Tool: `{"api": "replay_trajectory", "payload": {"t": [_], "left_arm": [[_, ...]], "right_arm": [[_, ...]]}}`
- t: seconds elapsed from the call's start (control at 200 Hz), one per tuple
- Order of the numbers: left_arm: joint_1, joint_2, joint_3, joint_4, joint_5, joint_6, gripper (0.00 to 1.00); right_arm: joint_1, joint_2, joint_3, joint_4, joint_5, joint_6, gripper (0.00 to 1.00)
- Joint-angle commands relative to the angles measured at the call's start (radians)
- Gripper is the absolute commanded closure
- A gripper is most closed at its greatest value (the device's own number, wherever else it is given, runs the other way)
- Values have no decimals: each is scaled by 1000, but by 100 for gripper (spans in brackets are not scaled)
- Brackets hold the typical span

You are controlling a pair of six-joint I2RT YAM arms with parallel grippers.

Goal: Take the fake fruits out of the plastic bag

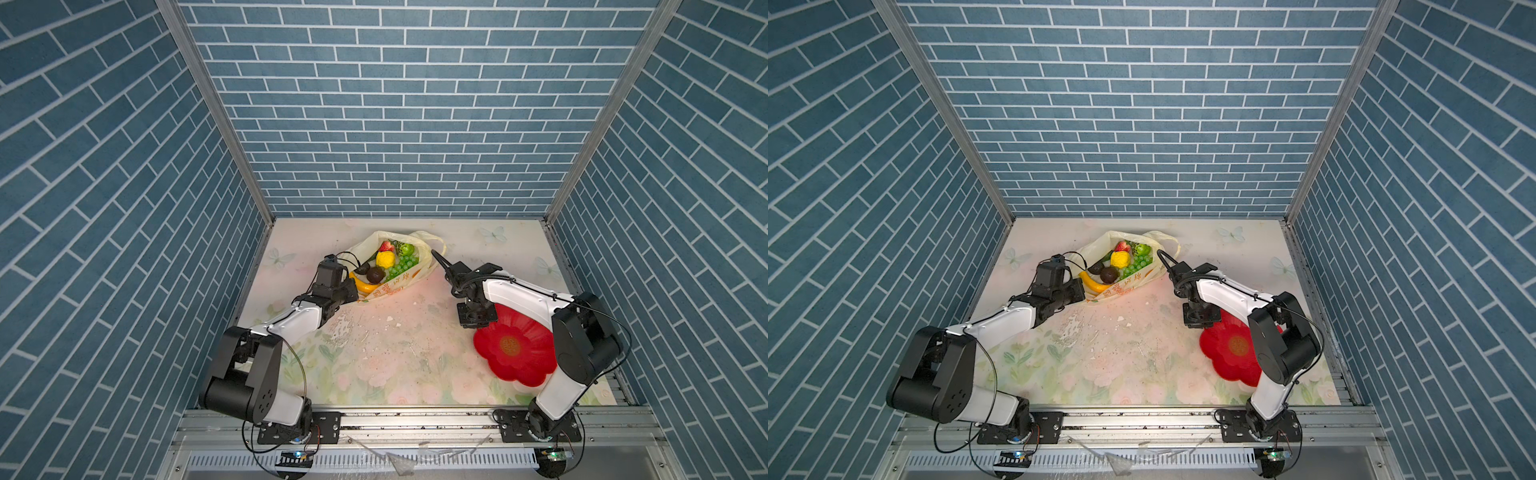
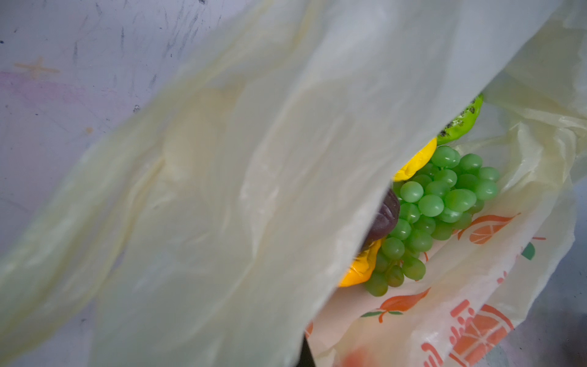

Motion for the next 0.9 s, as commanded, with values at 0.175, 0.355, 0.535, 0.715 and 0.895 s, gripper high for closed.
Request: {"api": "replay_trajectory", "payload": {"t": [0.175, 0.355, 0.535, 0.715, 0.895], "left_arm": [[-2, -8, -32, -4, -24, 13, 100], [-2, -6, -32, -3, -25, 16, 100], [-2, -11, -34, -4, -22, 18, 100], [-2, -11, -33, -2, -19, 18, 100], [-2, -8, -33, -1, -19, 18, 100]], "right_arm": [[24, 1, 73, 7, -47, 21, 68], [-11, -66, 75, -13, -12, -33, 50], [-188, -167, 58, -15, 32, -98, 44], [-419, -199, 34, 61, 52, -141, 42], [-598, -158, 27, 139, -33, -166, 32]]}}
